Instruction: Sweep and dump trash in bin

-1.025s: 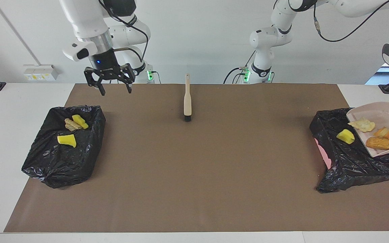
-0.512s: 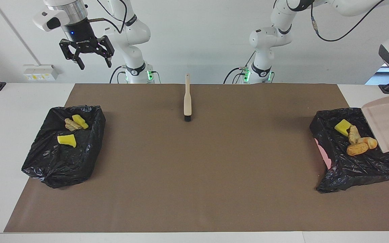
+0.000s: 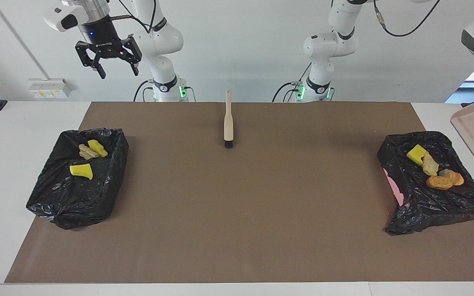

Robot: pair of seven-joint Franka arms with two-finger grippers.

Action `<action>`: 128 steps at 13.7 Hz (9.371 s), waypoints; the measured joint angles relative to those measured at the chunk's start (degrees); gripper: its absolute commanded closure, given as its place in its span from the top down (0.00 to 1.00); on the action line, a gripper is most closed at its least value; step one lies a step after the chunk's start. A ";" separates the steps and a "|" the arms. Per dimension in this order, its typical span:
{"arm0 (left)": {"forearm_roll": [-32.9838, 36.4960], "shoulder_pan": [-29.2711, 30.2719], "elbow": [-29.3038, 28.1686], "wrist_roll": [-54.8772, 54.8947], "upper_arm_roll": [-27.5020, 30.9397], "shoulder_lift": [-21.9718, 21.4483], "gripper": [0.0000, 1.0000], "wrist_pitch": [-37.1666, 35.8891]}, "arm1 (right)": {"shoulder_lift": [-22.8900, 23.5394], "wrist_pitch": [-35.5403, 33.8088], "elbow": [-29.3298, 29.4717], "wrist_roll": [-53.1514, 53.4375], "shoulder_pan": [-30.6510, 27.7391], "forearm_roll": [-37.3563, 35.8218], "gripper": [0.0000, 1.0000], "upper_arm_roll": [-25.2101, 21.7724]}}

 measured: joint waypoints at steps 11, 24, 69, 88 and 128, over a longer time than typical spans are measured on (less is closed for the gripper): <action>-28.35 -11.82 -7.86 -32.50 -1.23 -3.73 0.00 -17.21 | 0.02 0.00 0.00 0.00 -2.81 -0.89 1.00 -2.40; -45.87 -38.28 -18.66 -98.13 -1.86 5.38 0.00 2.85 | 1.63 -0.02 0.11 0.00 -3.45 -0.89 1.00 -2.28; -56.91 -44.55 -7.06 -120.67 6.04 11.99 1.00 3.42 | 3.37 0.01 1.55 0.01 -5.95 -0.88 1.00 -1.39; -54.63 -17.51 5.75 -78.58 6.22 -4.37 1.00 -21.89 | 3.37 0.01 1.56 0.01 -5.95 -0.88 1.00 -1.39; -54.58 -6.37 6.75 -80.99 -8.90 -4.10 1.00 -23.71 | 3.37 0.01 1.57 0.01 -5.95 -0.88 1.00 -1.39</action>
